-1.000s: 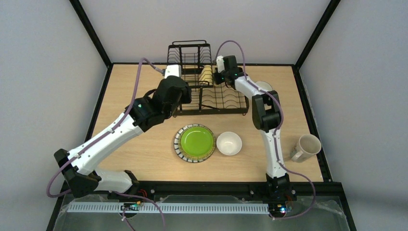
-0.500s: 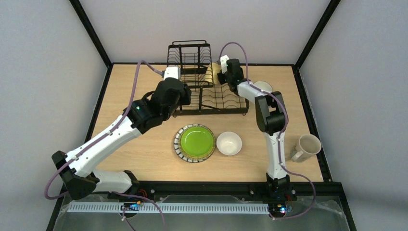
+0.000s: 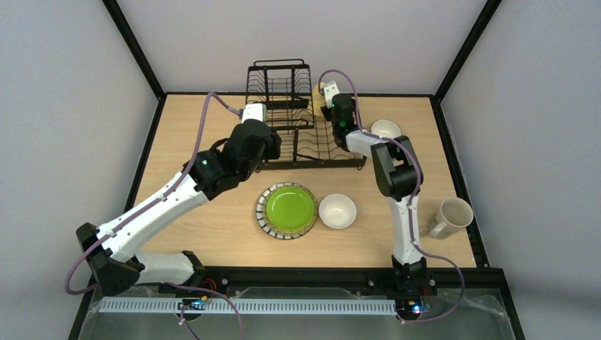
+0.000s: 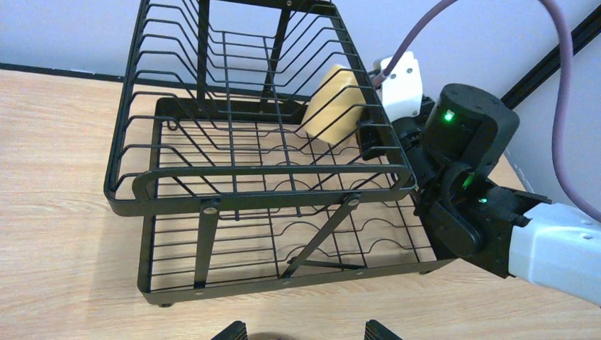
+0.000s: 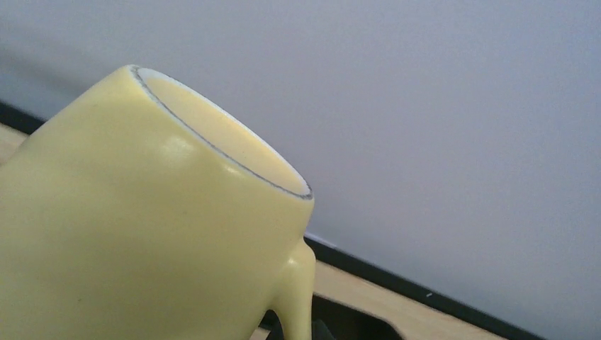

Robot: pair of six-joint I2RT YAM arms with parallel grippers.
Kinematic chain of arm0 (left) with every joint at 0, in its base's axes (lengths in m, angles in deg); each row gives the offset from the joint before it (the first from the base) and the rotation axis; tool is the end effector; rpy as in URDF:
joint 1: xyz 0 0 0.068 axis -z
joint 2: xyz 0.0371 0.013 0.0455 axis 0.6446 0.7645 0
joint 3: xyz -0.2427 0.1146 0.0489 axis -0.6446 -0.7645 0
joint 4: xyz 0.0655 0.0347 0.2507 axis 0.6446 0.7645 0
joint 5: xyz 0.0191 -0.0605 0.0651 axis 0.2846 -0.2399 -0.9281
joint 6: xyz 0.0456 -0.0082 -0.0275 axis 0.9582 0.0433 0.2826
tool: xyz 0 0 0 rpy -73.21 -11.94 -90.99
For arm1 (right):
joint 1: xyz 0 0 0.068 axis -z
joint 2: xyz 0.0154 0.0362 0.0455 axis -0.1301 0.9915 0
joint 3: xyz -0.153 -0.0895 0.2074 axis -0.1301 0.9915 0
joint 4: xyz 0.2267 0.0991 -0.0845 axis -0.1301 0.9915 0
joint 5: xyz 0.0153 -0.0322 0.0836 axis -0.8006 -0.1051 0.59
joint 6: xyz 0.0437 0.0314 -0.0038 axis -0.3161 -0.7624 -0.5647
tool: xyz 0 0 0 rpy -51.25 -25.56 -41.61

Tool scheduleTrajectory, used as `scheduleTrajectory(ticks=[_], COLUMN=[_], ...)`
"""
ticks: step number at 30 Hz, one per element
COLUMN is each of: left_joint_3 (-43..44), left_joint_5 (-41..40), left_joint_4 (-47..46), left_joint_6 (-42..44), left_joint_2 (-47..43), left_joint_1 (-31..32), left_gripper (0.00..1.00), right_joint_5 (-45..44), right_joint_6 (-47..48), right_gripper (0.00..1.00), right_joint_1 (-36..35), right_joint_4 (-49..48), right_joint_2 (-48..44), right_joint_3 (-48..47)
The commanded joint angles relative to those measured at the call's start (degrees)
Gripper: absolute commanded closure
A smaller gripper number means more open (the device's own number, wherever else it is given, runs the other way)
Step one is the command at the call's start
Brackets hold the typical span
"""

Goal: Load the mixed dishes into the dish rack
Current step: Grab the cup from the dish rack, then place the cup on the dish rack.

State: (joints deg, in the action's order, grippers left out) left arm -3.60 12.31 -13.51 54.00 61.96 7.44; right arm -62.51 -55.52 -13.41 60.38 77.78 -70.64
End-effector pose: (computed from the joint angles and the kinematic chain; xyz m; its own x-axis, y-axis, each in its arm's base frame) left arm 0.1957 -0.1895 0.3910 -0.4900 -0.1906 -0.8507 0.1215 0.9514 -0.2831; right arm 0.4881 0.1751 0.1780 -0.1767 -0.4449 -0.8780 -0.1534 0.8936 -0.4219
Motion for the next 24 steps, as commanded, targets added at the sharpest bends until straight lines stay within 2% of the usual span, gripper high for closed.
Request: scheduleTrajectory(ticks=[1, 10, 24], left_joint_3=[-2.0, -6.0, -12.3], left_joint_5=[0.6, 1.2, 2.2], left_joint_4=[-2.2, -5.5, -8.5], left_joint_6=[0.0, 0.5, 0.4], left_joint_2=[-1.8, -4.3, -8.4], left_joint_1=[-0.3, -0.2, -0.3], left_gripper=[0.04, 0.04, 0.04], right_joint_5=[-7.4, -12.6, -17.9], right_joint_6=[5.0, 10.9, 14.1], right_gripper=[1.00, 1.00, 1.00], right_joint_1=[-0.8, -1.0, -1.0], right_joint_4=[-18.3, -27.4, -29.2], right_joint_2=[-0.8, 3.8, 8.7], right_joint_3=[0.7, 1.9, -0.1])
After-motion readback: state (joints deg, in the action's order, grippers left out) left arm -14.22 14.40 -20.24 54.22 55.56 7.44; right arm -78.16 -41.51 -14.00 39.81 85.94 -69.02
